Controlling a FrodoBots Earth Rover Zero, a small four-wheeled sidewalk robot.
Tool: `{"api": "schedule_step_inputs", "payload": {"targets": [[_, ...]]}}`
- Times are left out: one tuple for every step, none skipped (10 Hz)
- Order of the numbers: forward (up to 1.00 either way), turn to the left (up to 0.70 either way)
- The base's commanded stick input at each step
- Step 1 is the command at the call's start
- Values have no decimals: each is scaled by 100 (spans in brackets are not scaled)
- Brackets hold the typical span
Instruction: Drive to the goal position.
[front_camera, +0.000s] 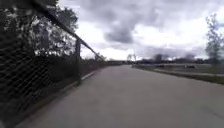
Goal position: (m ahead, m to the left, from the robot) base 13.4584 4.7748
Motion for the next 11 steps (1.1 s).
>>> {"api": "schedule_step_inputs", "payload": {"targets": [[100, -15], [100, -11], [100, -7], [100, 0], [100, 0], [100, 0], [100, 0], [100, 0], [100, 0], [100, 0], [100, 1]]}}
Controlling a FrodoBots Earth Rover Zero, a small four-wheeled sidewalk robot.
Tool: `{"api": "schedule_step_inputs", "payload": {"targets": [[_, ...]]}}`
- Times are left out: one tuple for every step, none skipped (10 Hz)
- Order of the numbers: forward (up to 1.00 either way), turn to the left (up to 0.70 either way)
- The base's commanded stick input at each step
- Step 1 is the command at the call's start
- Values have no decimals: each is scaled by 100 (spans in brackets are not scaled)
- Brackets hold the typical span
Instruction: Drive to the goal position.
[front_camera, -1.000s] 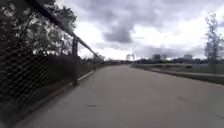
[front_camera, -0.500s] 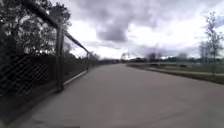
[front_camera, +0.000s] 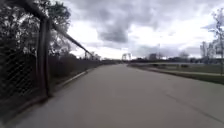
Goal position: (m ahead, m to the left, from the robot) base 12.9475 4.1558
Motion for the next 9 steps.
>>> {"api": "schedule_step_inputs", "payload": {"targets": [[100, 7], [100, 10], [100, 12], [100, 11], [100, 6], [100, 3], [100, 2], [100, 0], [100, 0]]}}
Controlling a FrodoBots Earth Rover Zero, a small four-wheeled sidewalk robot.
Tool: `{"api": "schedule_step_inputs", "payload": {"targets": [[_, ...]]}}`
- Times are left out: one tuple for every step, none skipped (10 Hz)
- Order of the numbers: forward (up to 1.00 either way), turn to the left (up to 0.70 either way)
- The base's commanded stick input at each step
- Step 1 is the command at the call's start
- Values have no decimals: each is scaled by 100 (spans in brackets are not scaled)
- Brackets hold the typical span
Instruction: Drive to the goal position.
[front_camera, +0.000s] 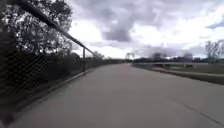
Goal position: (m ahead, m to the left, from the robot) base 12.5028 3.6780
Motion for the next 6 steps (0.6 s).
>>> {"api": "schedule_step_inputs", "payload": {"targets": [[100, 0], [100, 0], [100, 0], [100, 0], [100, 0], [100, 0]]}}
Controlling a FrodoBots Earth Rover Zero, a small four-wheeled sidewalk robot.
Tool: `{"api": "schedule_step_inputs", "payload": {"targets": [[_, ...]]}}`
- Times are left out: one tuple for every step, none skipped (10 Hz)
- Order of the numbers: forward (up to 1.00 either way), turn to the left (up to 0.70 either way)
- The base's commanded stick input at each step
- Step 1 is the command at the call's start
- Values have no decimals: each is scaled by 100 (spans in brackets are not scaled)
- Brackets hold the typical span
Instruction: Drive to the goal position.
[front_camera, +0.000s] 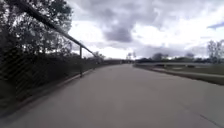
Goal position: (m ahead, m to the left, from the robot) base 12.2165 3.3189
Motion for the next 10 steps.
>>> {"api": "schedule_step_inputs", "payload": {"targets": [[100, 0], [100, 0], [100, 0], [100, 0], [100, 0], [100, 0], [100, 0], [100, 0], [100, 0], [100, 0]]}}
